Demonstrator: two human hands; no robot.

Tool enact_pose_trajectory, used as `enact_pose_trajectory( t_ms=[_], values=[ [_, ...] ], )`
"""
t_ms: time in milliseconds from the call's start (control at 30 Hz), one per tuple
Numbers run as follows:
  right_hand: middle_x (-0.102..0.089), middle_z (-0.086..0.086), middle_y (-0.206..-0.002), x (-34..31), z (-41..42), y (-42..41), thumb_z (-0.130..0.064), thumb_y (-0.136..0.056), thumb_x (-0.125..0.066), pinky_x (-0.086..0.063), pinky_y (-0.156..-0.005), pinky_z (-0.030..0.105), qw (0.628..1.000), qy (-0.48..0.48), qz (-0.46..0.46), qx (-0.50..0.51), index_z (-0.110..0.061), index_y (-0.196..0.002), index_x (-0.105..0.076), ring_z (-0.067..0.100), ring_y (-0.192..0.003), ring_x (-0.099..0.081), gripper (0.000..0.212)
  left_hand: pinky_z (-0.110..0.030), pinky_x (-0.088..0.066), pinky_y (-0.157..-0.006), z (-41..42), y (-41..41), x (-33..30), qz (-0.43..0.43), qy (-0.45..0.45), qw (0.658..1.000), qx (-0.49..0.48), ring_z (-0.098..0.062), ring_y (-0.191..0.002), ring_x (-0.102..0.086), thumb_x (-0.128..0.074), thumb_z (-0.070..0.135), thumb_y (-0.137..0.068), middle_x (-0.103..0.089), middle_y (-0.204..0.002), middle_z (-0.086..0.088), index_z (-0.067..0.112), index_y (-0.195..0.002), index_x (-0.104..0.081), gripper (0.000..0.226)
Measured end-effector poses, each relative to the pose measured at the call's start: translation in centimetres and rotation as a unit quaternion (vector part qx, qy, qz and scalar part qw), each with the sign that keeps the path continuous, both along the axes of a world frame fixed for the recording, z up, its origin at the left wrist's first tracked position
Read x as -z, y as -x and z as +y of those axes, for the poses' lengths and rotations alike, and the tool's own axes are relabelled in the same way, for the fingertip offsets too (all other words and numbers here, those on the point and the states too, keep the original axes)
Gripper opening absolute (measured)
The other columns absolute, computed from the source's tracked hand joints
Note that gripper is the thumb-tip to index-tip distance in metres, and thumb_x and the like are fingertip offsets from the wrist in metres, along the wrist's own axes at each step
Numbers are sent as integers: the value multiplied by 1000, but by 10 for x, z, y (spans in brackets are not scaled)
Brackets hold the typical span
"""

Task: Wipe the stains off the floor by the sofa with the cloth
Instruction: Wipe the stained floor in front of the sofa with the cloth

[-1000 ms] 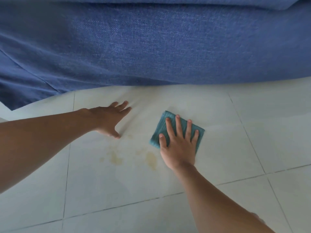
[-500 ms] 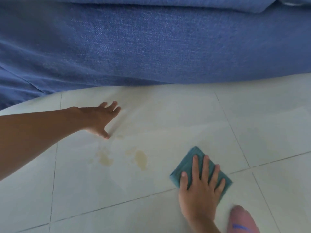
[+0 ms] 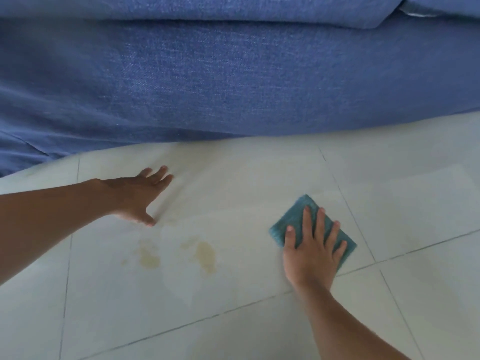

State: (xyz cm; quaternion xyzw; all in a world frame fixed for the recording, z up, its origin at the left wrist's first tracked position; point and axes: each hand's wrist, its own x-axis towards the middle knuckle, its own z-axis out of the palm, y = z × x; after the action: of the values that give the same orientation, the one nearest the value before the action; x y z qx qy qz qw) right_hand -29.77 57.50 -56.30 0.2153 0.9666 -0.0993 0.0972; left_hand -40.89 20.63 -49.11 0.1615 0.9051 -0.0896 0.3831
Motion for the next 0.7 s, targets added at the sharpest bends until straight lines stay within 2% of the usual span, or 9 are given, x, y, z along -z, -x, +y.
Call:
enact_pose_trajectory(
  t_ms=[100, 200, 267, 333, 400, 500, 700],
  values=[
    [13, -7, -170, -3, -30, -45, -62, -93, 0, 5, -122, 58, 997, 5, 8, 75, -38, -160, 9, 30, -155, 12, 71, -42, -28, -118, -4, 1, 1, 0, -7, 1000, -3, -20, -150, 18, -67, 52, -83, 37, -156, 7, 26, -151, 26, 119],
    [14, -7, -169, -5, -63, -47, -61, -93, -3, 10, -121, 58, 999, 24, 7, 25, -38, -159, 8, 32, -156, 12, 71, -41, -29, -117, -4, 4, 1, -4, -7, 1000, -2, -21, -150, 18, -67, 54, -82, 38, -155, 8, 27, -150, 28, 120],
    [19, -9, -167, -3, -63, -21, -62, -95, -7, 13, -121, 57, 998, 9, 6, -55, -39, -158, 11, 31, -155, 16, 70, -40, -30, -117, -2, 4, 2, -6, -6, 1000, -3, -22, -150, 18, -67, 54, -82, 39, -154, 8, 27, -150, 28, 119],
    [16, -11, -169, -3, -47, 19, -62, -98, -14, 12, -122, 56, 996, 5, 6, -90, -40, -159, 6, 28, -155, 18, 69, -39, -28, -118, -2, 4, 3, -6, -11, 1000, -6, -21, -150, 18, -67, 53, -82, 40, -151, 10, 28, -150, 27, 119],
    [13, -11, -170, -3, -32, 62, -61, -99, -20, 11, -122, 56, 998, 7, 7, -68, -40, -160, 2, 28, -155, 17, 68, -38, -26, -119, -1, 3, 2, -3, -18, 1000, -12, -19, -150, 18, -69, 52, -82, 42, -145, 14, 29, -151, 26, 120],
    [19, -10, -169, -3, -24, 107, -61, -100, -17, 14, -121, 58, 999, 20, -15, -30, -38, -160, 5, 30, -154, 20, 68, -38, -27, -118, -1, 1, 2, 1, -25, 999, -20, -18, -150, 17, -72, 49, -81, 41, -146, 14, 29, -152, 25, 121],
    [24, -8, -168, -5, -51, 139, -60, -99, -11, 18, -119, 60, 992, 24, -30, -122, -39, -159, 10, 33, -152, 26, 67, -37, -30, -116, -4, 0, 5, 15, -49, 998, -37, -14, -149, 19, -74, 49, -79, 38, -151, 15, 33, -152, 23, 122]
  ],
)
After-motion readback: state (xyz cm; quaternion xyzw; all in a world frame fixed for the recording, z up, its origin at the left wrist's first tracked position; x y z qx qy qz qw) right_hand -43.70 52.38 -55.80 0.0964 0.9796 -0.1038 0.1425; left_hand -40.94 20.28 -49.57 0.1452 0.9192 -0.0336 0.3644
